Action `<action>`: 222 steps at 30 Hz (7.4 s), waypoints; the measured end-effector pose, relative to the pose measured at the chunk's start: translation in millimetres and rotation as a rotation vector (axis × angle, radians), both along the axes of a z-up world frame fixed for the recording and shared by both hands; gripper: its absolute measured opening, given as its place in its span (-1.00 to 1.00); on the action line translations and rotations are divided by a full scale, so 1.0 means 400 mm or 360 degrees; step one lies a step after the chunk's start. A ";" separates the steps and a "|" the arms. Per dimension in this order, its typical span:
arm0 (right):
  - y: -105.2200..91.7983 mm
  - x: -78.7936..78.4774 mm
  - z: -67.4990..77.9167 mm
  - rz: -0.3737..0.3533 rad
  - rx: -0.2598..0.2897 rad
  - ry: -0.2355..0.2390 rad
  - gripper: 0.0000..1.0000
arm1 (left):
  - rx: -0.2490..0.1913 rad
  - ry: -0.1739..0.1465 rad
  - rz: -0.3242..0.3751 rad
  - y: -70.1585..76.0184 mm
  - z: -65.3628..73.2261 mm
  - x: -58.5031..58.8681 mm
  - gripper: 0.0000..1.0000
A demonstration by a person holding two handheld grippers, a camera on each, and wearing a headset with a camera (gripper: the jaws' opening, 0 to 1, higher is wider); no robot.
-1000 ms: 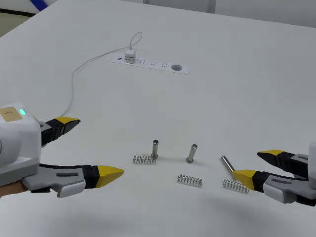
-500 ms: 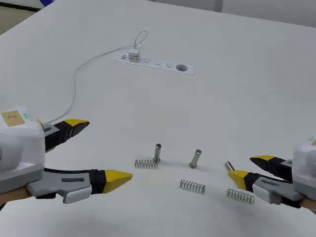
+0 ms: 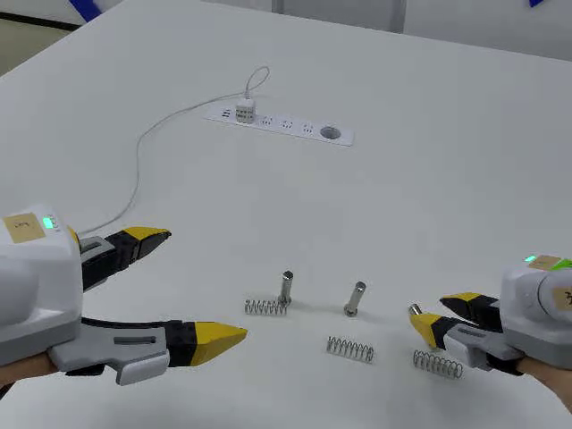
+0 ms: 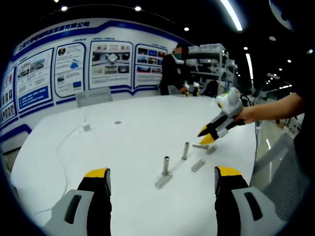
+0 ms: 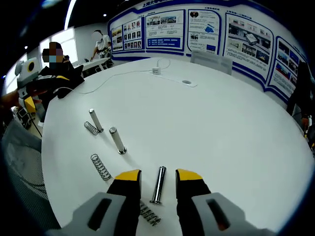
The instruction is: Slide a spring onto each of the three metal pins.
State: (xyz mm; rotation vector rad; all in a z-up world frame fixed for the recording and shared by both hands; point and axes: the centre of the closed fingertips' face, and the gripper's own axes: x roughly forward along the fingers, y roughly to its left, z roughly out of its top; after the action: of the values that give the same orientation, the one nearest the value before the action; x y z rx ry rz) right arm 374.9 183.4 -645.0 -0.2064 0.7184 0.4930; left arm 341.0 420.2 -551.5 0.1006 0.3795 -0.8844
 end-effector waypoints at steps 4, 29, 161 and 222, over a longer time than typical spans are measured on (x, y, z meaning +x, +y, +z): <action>-0.002 0.013 -0.016 -0.0027 -0.0004 0.0017 -0.49 | -0.0011 -0.0001 -0.0018 -0.006 0.007 -0.004 0.75; 0.003 0.032 -0.069 -0.0098 -0.0058 0.0118 -0.67 | -0.0005 0.0002 -0.0005 -0.002 0.002 0.008 0.72; -0.071 -0.157 0.010 0.0175 0.0091 -0.0123 -0.57 | 0.0081 -0.0118 -0.0114 -0.058 0.082 -0.037 0.68; 0.014 -0.216 0.069 0.0850 -0.0281 -0.0009 -0.80 | -0.0020 -0.0091 -0.0252 -0.144 0.076 -0.077 0.65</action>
State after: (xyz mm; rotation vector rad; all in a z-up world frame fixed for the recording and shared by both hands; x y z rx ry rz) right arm 288.5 189.0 -617.4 -0.5725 0.6993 0.9366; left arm 310.3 362.6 -521.1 0.1457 0.3158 -1.0379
